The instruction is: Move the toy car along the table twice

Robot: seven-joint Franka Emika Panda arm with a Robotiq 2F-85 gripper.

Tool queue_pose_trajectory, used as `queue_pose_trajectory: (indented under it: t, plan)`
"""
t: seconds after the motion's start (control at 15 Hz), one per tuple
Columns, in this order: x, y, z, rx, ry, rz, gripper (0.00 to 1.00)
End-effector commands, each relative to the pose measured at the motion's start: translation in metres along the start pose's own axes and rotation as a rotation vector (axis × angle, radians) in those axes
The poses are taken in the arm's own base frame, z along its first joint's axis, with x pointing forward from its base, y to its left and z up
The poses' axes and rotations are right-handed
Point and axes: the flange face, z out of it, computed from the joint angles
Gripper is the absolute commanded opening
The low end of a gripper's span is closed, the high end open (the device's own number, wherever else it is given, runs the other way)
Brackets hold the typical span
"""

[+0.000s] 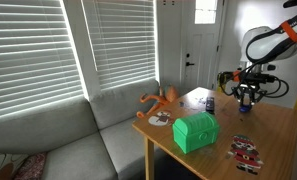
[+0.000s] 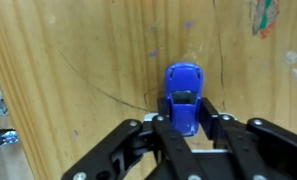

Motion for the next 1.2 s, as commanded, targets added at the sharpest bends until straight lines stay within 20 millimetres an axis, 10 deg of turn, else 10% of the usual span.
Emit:
queue_pose_trajectory:
  t: [0.0, 0.4, 1.13]
  plan:
    - [0.027, 0.012, 0.006, -0.03, 0.002, -0.029, 0.1]
    - [0.043, 0.017, 0.007, -0.012, -0.015, -0.033, 0.1]
    - [-0.042, 0.003, 0.013, -0.03, -0.045, -0.048, 0.1]
